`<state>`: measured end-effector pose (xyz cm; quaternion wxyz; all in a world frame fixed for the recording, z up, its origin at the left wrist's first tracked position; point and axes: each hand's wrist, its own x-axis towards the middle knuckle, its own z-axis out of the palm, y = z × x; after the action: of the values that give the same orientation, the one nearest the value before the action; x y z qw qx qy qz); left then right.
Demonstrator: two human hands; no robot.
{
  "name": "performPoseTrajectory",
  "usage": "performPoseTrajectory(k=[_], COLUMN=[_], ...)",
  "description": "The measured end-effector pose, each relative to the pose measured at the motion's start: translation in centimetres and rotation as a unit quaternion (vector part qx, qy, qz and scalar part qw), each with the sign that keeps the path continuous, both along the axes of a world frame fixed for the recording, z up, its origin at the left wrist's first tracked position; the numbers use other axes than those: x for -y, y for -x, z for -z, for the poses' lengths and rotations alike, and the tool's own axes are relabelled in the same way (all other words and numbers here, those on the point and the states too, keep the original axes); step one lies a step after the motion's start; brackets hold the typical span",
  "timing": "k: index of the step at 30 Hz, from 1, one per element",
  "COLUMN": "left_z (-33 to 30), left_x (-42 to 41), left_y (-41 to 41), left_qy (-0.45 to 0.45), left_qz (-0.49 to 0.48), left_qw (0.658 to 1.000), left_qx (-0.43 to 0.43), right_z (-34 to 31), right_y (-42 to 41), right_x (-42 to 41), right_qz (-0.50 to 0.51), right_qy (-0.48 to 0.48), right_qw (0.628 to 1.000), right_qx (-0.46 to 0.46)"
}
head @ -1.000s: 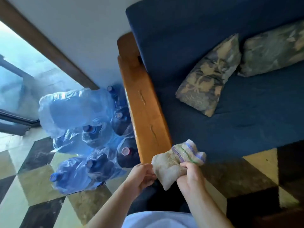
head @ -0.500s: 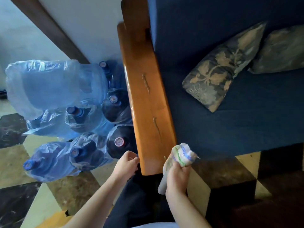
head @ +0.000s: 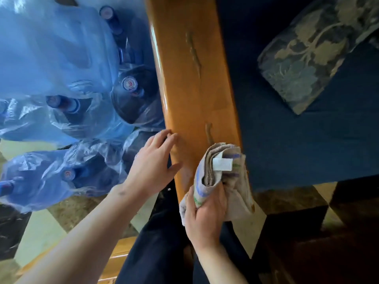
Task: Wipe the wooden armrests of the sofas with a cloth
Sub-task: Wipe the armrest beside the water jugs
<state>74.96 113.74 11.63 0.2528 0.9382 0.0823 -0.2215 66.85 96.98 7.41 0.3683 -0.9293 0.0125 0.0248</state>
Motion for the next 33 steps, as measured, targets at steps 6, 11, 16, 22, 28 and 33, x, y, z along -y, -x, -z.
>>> performPoseTrajectory(k=[6,11,16,22,28,33], left_z=[1.4,1.5,1.0,1.1,1.7,2.7], left_x=[0.7,0.6,0.1,0.6,0.6,-0.4], left_y=[-1.6,-2.8,-2.9,-2.9,-2.4,-2.4], left_qy=[-0.074,-0.084,-0.065,-0.064,-0.057,-0.026], left_qz=[0.068,0.067,0.051,0.045,0.035,0.056], left_qw=[0.995,0.994,0.996,0.996,0.998,0.998], left_qx=[0.000,-0.017,-0.039,-0.036,-0.015,-0.026], right_z=[1.2,0.5,-0.3,-0.5,0.8,1.4], right_y=[-1.6,-3.5,-5.8,-9.2,-9.4,-9.0], right_x=[1.9,1.9,2.3,4.3,5.0,4.2], right_qz=[-0.084,-0.131,-0.214,-0.349,-0.349,-0.305], right_qy=[0.099,0.183,0.250,0.287,0.294,0.285], right_qw=[0.990,0.974,0.944,0.892,0.889,0.908], right_qx=[0.048,0.018,-0.011,0.008,0.037,0.042])
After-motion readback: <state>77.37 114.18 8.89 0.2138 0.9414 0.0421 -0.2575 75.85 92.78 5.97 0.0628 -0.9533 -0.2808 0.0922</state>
